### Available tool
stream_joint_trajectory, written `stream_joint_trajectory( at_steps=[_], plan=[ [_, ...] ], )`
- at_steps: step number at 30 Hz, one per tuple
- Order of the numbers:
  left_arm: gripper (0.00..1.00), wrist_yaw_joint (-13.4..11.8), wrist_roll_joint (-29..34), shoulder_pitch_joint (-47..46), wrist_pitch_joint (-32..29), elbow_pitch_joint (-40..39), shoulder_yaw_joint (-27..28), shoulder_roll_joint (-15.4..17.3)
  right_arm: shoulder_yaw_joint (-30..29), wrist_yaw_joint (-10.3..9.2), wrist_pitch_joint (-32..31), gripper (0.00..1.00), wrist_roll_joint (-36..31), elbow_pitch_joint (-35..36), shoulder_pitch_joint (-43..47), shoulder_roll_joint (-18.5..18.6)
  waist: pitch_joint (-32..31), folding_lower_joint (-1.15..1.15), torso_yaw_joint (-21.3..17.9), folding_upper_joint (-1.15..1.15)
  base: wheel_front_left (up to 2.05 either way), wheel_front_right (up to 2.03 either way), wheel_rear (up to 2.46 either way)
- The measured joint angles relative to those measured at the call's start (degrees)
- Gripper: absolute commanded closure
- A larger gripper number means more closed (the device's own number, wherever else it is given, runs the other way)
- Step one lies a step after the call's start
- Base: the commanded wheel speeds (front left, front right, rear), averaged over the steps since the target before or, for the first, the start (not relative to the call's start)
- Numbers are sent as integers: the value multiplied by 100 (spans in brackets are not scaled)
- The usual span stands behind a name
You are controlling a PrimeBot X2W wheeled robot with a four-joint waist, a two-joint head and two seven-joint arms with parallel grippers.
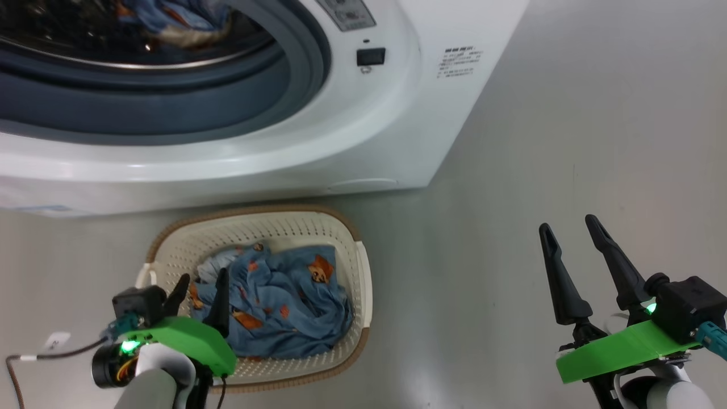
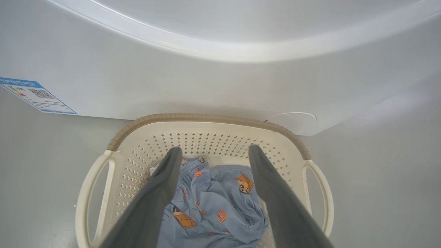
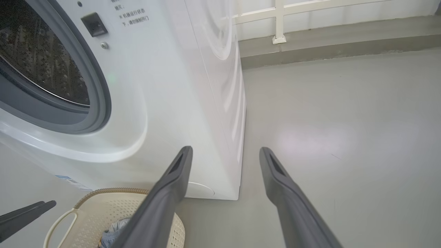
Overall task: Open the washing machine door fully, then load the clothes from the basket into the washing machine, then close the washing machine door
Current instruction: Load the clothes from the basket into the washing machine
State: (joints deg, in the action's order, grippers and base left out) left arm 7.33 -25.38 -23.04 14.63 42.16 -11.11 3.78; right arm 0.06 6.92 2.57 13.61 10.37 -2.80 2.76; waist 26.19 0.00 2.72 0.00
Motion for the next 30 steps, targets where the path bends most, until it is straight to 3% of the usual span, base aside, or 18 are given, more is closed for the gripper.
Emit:
stream_joint_trajectory(
  at_steps=[12, 17, 30],
  plan=[
    [0, 0, -687, -1662, -494, 1954, -577, 101, -13, 0, 56, 0, -143, 205, -210, 1, 1153, 0, -316, 0, 0, 0, 0],
    [0, 0, -1084, -2036, -990, 2402, -719, 120, -11, 0, 114, 0, -157, 276, -341, 1, 1583, 0, -438, 0, 0, 0, 0],
    [0, 0, -1604, -2454, -1525, 2851, -879, 201, 73, 0, 319, 0, -154, 241, -465, 1, 2284, 0, -816, 0, 0, 0, 0]
  ],
)
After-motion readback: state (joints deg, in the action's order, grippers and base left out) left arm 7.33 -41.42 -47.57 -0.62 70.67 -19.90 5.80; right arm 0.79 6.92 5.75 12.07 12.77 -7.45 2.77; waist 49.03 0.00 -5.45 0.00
